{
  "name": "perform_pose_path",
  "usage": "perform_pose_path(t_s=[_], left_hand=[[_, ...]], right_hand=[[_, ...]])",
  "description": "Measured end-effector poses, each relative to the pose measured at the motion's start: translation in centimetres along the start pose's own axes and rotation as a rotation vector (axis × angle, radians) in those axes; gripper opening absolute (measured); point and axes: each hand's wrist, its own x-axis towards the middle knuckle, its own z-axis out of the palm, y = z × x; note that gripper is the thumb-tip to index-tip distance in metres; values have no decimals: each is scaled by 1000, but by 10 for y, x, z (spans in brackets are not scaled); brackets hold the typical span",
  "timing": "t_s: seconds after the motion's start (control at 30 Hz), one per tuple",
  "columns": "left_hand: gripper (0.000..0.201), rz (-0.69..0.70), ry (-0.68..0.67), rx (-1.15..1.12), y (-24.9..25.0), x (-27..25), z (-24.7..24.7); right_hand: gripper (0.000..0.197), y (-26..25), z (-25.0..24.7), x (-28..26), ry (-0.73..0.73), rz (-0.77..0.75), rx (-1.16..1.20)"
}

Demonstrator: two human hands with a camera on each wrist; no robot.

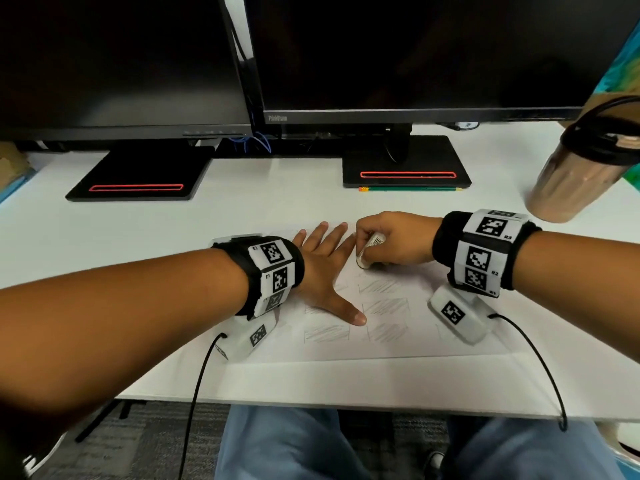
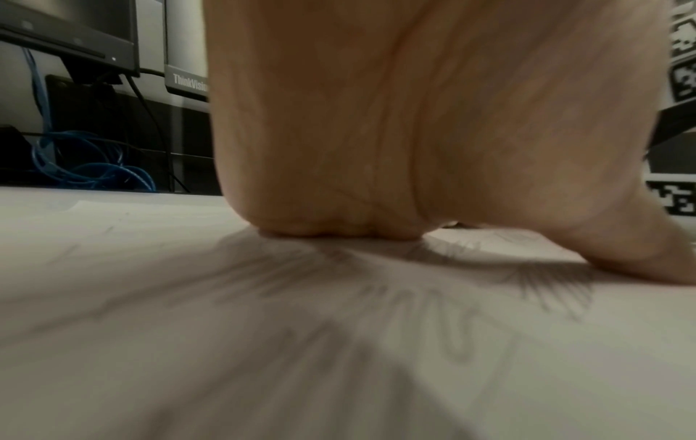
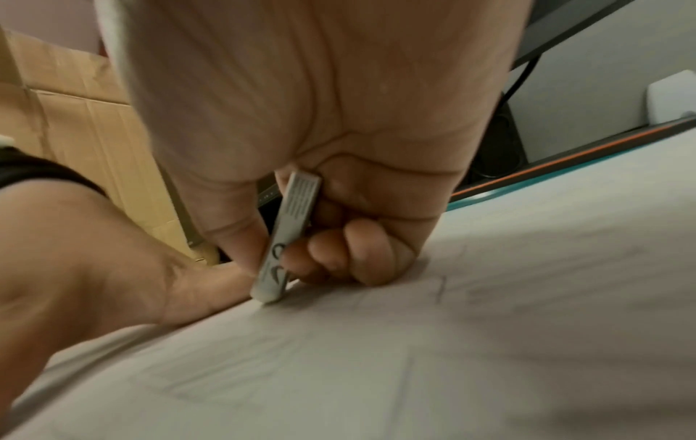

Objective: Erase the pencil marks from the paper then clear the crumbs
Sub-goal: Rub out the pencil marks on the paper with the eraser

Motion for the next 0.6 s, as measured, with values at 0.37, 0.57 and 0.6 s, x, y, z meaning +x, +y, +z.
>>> perform_pose_path(t_s=[0.37, 0.57, 0.6], left_hand=[[136, 31, 25, -4, -2, 4, 1], [135, 37, 41, 5, -3, 4, 2], [135, 35, 41, 9, -3, 5, 3]], right_hand=[[6, -7, 4, 6, 4, -13, -33], [6, -5, 5, 8, 43, 13, -14], [6, -5, 8, 7, 14, 2, -8]])
